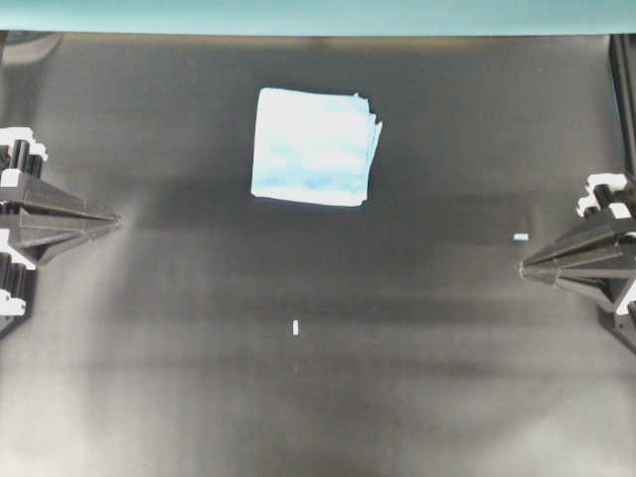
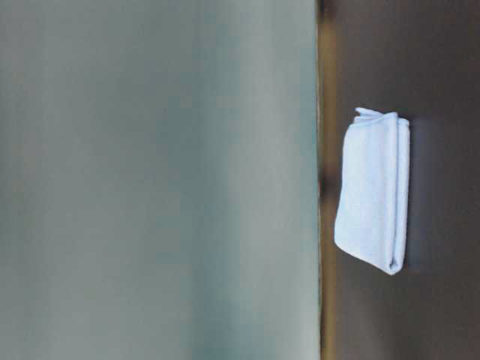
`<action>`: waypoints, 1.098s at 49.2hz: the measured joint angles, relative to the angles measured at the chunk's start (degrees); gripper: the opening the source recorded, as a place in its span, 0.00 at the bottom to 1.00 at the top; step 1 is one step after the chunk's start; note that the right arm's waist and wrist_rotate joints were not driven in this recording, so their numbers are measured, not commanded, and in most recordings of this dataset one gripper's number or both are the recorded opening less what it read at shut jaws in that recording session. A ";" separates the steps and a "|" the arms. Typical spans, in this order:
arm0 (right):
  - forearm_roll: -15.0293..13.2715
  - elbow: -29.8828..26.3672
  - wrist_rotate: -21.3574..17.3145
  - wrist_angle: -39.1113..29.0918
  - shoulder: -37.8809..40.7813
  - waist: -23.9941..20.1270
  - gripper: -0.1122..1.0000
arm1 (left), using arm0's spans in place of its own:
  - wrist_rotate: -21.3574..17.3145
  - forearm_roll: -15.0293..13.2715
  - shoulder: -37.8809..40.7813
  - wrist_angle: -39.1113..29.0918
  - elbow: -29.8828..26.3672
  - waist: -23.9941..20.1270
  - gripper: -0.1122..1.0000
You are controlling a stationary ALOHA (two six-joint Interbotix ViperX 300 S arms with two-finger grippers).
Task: Push a blue cloth with the left arm to wipe the desk.
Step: 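Move the left gripper forward toward the folded blue cloth, then lower the left gripper onto the blue cloth's near edge and press down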
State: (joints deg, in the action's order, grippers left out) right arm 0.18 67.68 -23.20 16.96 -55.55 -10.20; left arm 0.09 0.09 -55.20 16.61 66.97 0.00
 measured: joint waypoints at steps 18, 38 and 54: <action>0.00 0.00 0.00 -2.11 0.09 0.00 0.10 | 3.16 2.02 21.27 2.29 -6.15 -1.05 0.11; 0.00 0.00 0.00 -3.87 -0.53 0.00 0.10 | 3.43 2.02 43.15 2.99 -20.39 -12.74 0.16; 0.00 0.00 0.09 -3.96 -1.49 0.09 0.10 | 3.43 2.02 54.76 0.09 -28.04 -18.72 0.84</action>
State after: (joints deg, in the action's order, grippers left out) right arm 0.18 67.68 -23.12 13.01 -57.04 -10.11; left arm 3.52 2.11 -0.44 16.70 38.94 -18.72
